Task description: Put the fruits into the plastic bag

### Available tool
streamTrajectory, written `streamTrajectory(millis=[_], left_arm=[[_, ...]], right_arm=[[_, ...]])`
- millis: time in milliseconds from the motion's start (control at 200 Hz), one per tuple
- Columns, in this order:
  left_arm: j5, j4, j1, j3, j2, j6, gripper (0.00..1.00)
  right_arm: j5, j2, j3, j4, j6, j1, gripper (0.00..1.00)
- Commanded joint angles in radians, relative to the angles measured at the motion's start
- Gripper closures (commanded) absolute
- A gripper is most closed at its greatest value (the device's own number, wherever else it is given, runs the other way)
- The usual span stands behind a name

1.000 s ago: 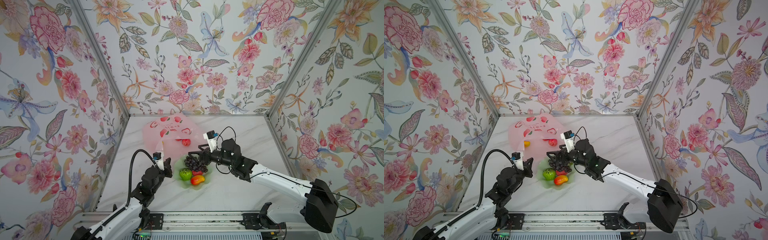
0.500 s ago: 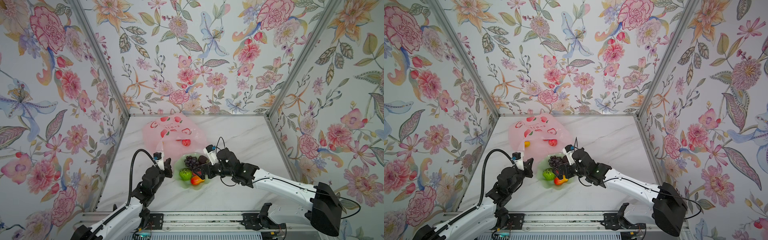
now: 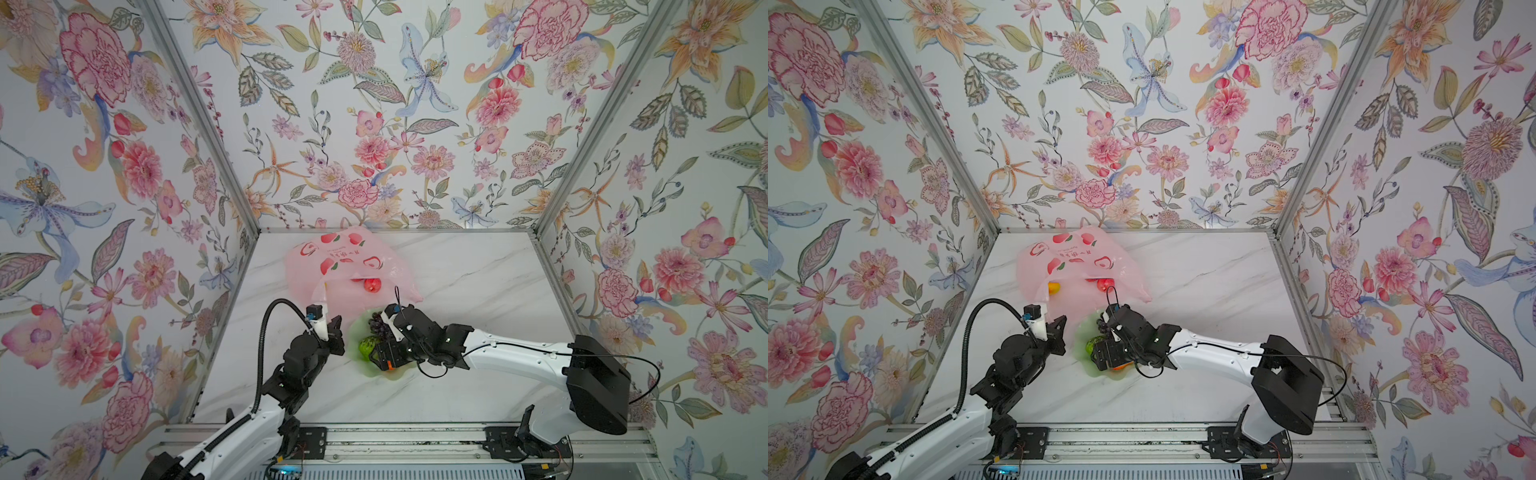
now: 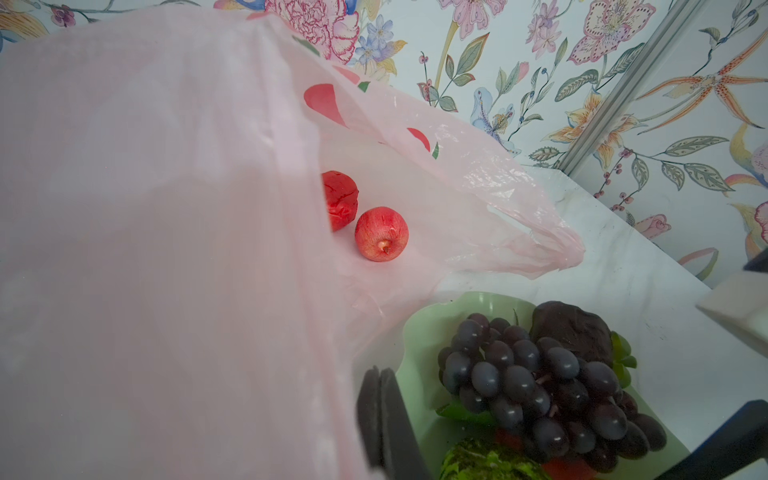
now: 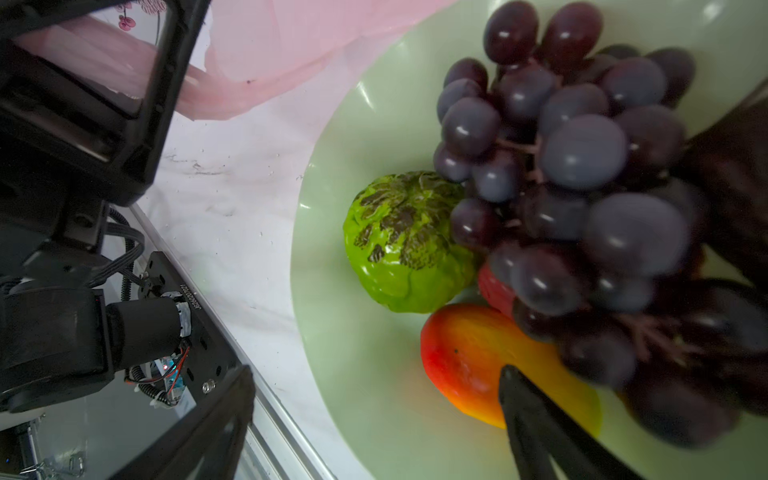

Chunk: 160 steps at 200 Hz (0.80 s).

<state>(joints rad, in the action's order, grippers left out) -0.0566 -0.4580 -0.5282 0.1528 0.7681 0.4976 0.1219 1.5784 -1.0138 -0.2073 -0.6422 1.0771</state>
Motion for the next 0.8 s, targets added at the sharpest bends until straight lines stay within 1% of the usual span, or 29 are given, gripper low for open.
streamTrajectory(millis=[0,210,405,606,796], left_arm=[[-0.004,-0.013,0.008,-0.001,-0.008,0.01,1.0],[0.0,-0.017,0.009,-0.002,-0.012,0.008,1.0],[0.0,-0.019,0.008,-0.008,-0.019,0.008,1.0],[0.004,-0.023,0.008,-0.011,-0.023,0.007,1.0],[0.006,-0.025,0.01,-0.013,-0.028,0.006,1.0]], right_arm=[[-0.021,0.047,-0.055,-0.034,-0.012,0.016,0.08],[-0.025,0.12,-0.081,-0.019,-0.035,0.017,0.08],[-0.08,0.149,-0.088,-0.012,-0.06,0.015,0.08],[-0.093,0.192,-0.113,-0.013,-0.071,0.013,0.08],[-0.134,0.208,-0.11,0.015,-0.121,0.014,0.08]])
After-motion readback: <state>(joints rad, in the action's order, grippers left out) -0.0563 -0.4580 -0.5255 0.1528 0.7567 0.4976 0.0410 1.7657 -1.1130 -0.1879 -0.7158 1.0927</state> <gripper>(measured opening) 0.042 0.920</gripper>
